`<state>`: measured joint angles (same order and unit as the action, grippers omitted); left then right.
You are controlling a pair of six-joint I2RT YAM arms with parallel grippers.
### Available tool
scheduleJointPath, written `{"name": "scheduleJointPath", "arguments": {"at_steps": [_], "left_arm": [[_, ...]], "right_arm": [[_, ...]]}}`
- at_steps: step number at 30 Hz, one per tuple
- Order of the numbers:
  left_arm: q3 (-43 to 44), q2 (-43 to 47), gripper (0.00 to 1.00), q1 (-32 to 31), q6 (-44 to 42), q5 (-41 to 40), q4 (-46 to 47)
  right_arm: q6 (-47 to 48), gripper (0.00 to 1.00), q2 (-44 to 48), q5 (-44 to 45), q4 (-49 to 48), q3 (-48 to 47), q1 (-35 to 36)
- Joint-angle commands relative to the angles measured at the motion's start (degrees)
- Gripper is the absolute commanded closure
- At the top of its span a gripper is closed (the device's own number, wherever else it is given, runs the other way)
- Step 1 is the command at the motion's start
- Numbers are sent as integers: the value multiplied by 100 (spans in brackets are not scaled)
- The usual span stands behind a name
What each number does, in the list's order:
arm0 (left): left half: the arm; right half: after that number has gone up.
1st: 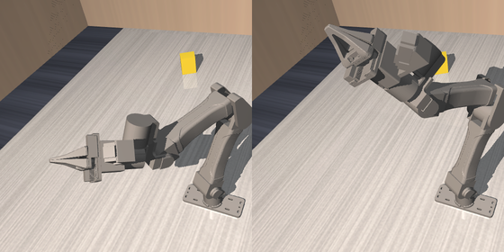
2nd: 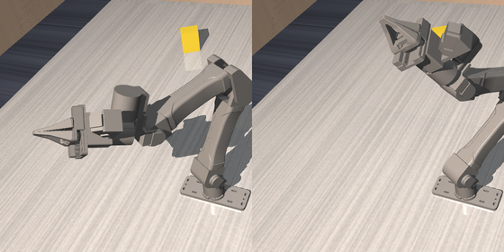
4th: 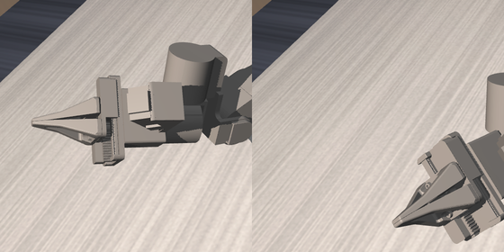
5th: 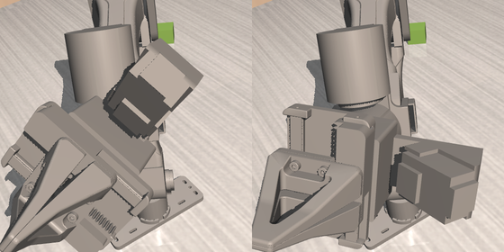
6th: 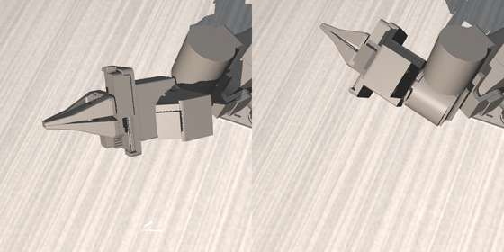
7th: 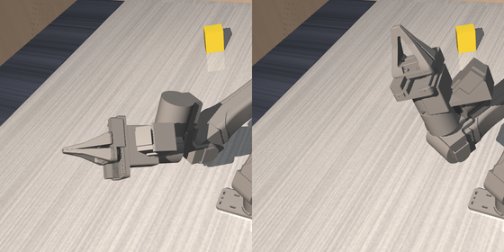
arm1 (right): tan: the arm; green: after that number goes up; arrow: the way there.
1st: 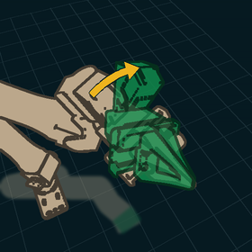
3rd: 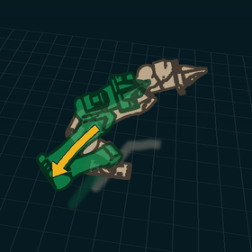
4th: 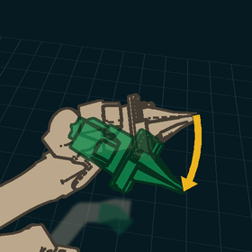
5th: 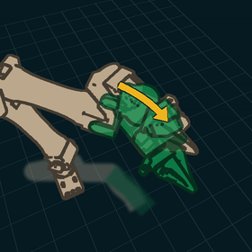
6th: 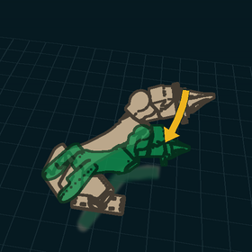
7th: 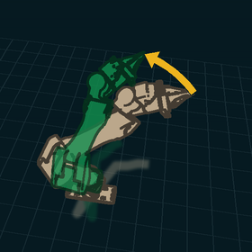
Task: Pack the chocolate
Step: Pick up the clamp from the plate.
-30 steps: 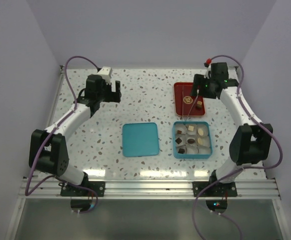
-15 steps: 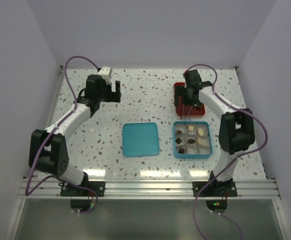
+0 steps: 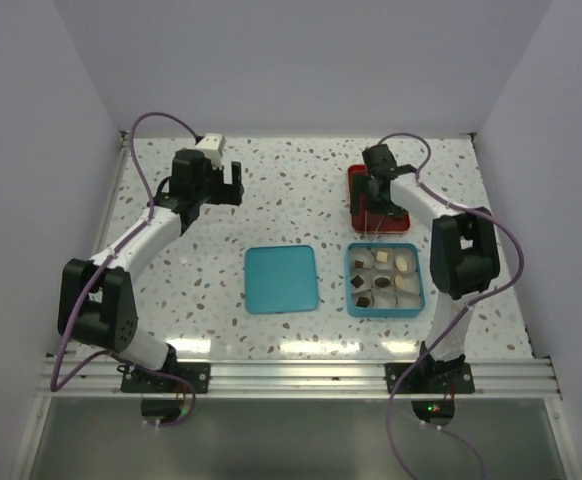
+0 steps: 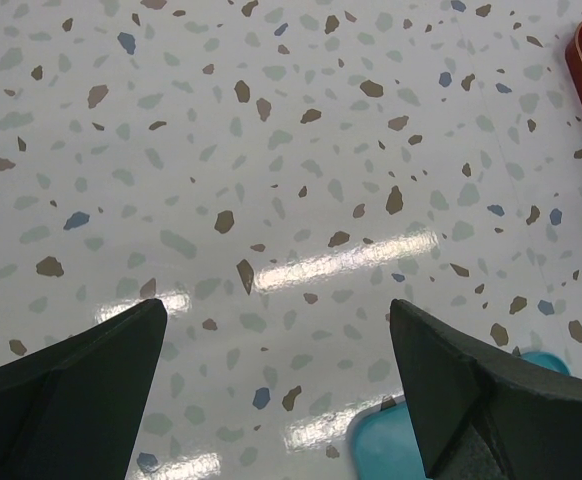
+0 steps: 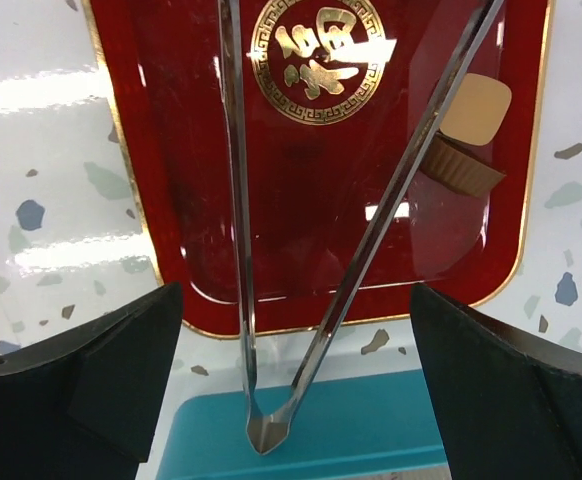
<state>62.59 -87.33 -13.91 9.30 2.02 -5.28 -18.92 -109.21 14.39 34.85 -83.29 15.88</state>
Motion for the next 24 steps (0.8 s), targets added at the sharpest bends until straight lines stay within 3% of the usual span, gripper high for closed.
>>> {"name": "scheduleJointPath", "arguments": {"at_steps": [1,10,13,18,24], "left_arm": [[140,85,0,-24,-7,123,123],[131,76,0,-24,-16,141,132],[131,93,0,-24,-33,106,132],[122,93,0,-24,-34,141,141],[113,155,0,-24,-51,132,132]], "right_arm": [[-165,2,-302,222,-224,-363,38],[-156,7,-768,608,-128,-689,38],[-104,14,-786,696,-136,-628,38],[2,32,-769,767,-189,-505,38],[37,34,-830,723,-295,-337,47]]}}
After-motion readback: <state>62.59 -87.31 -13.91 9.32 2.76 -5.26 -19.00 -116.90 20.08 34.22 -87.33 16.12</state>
